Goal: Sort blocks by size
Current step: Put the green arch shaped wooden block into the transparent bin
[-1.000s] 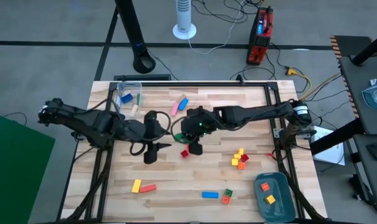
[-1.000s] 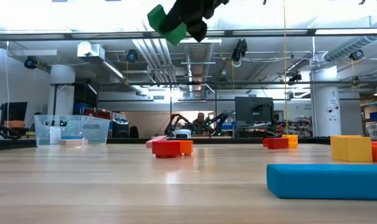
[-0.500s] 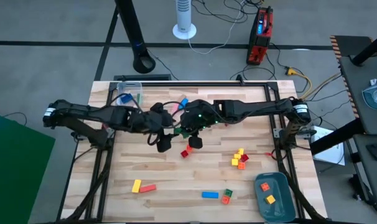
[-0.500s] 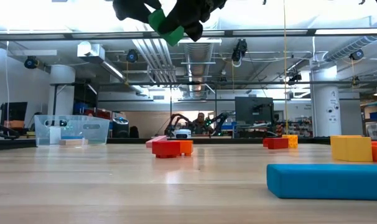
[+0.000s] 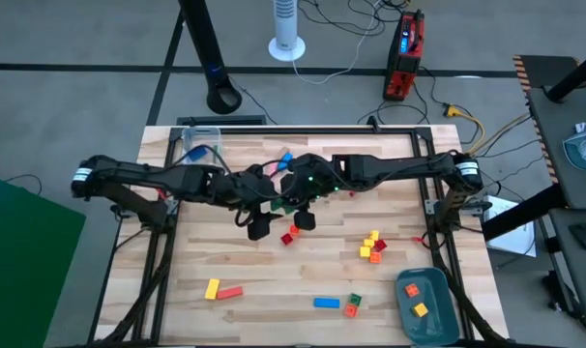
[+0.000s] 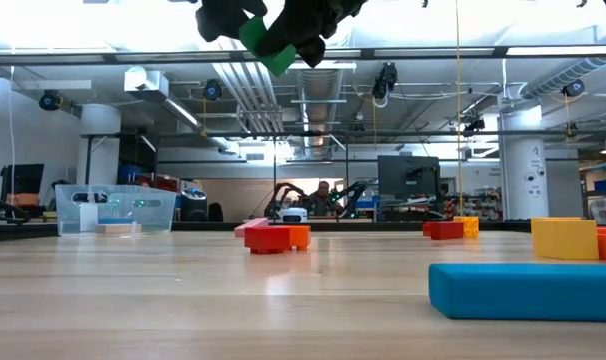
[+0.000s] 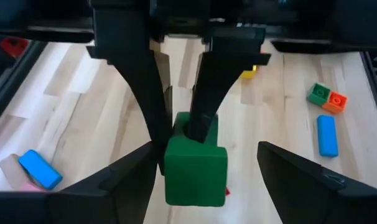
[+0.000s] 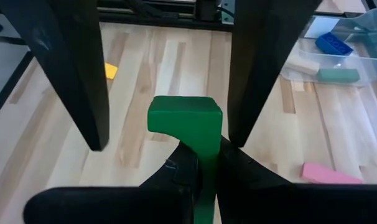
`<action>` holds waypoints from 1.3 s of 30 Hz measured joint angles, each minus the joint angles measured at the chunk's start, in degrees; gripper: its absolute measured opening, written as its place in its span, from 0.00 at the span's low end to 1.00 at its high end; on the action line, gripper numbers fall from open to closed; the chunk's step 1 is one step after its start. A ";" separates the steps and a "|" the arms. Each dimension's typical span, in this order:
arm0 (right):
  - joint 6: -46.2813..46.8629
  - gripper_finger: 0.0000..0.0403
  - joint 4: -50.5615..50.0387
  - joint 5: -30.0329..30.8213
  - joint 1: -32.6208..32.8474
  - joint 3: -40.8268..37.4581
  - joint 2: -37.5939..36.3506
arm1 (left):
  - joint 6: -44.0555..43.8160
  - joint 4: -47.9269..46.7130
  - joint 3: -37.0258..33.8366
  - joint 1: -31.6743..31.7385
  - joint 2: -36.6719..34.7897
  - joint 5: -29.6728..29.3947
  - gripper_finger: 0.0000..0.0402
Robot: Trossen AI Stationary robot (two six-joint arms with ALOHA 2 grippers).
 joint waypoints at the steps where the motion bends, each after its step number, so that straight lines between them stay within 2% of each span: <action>1: 0.00 0.06 -0.36 -0.02 0.00 0.00 0.00 | -0.07 0.01 0.00 -0.01 0.22 0.33 0.64; 9: 0.23 0.06 -0.35 -1.31 0.02 -0.02 0.02 | -0.12 -0.09 0.02 -0.01 0.29 1.62 0.54; 17: 0.42 0.06 -0.09 -1.31 0.04 -0.02 0.02 | -0.19 -1.02 0.09 0.03 0.17 1.59 0.28; 22: 1.57 0.09 0.46 -1.36 0.04 -0.02 0.02 | -0.01 -1.21 0.11 0.01 -0.51 1.16 0.28; 31: 7.43 0.30 0.65 -0.53 -0.80 0.00 -0.46 | 0.16 -6.55 0.04 2.49 -4.08 -1.01 0.30; 36: 12.40 0.36 -0.32 -0.90 -3.18 0.00 -1.53 | -2.34 -14.08 0.04 7.73 -6.67 -4.31 0.30; 39: 15.88 0.38 -1.59 -0.92 -4.99 0.00 -2.07 | -7.27 -21.34 0.04 12.78 -7.32 -8.23 0.30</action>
